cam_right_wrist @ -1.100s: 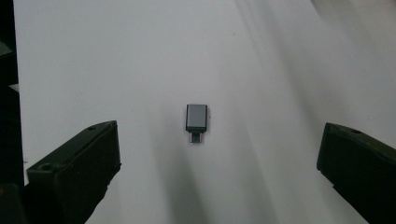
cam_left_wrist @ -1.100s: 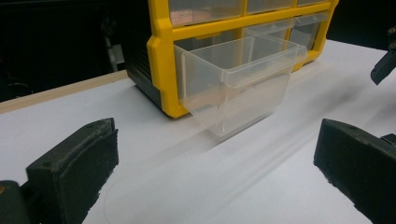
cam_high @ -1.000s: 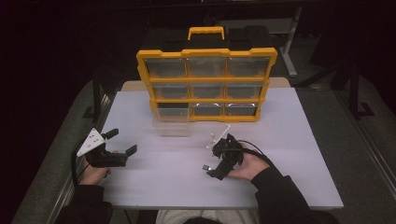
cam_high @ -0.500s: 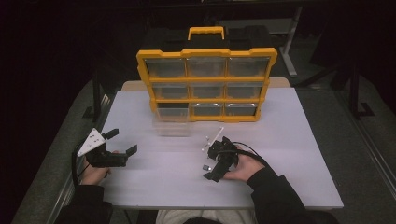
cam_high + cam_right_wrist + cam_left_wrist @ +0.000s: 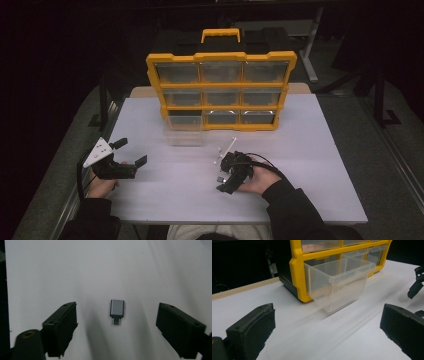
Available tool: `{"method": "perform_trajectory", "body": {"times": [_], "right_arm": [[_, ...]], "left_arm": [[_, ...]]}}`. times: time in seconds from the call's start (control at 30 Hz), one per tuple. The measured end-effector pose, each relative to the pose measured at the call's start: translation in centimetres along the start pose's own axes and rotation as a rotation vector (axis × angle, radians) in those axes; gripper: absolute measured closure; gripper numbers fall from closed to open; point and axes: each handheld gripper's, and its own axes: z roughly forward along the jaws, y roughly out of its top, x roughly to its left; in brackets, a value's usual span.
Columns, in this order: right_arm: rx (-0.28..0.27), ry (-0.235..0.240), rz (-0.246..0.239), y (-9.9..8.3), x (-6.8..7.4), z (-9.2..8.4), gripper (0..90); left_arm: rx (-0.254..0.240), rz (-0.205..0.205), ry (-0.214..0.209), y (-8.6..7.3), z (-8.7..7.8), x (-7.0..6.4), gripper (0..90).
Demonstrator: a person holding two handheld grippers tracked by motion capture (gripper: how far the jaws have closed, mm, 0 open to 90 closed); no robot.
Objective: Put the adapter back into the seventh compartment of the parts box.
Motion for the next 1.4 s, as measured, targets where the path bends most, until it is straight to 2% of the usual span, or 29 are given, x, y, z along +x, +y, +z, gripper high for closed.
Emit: {"method": "perform_trajectory", "body": {"times": [0.3,0.47,0.83,1.07,1.23,1.4], "right_arm": [[0.010,0.005,0.007,-0.02,-0.06,0.24,30.7],[0.017,0.014,0.003,0.04,-0.06,0.51,40.6],[0.015,0.001,-0.007,0.20,0.02,0.76,60.3],[0.020,-0.021,-0.003,0.19,-0.10,0.85,67.8],[0.026,-0.021,0.001,0.22,-0.19,0.88,73.9],[0.029,-0.010,0.004,0.23,-0.30,0.85,74.4]], "left_arm": [[0.000,0.001,0.000,0.01,-0.01,-0.01,0.0],[0.000,0.001,0.001,0.00,0.00,0.00,0.0],[0.002,0.002,0.000,0.00,0.00,0.01,0.0],[0.002,0.002,0.000,-0.01,0.02,0.02,0.0],[0.003,0.002,0.000,-0.03,0.04,0.01,0.0],[0.004,0.001,0.001,-0.04,0.05,0.01,0.0]]}}
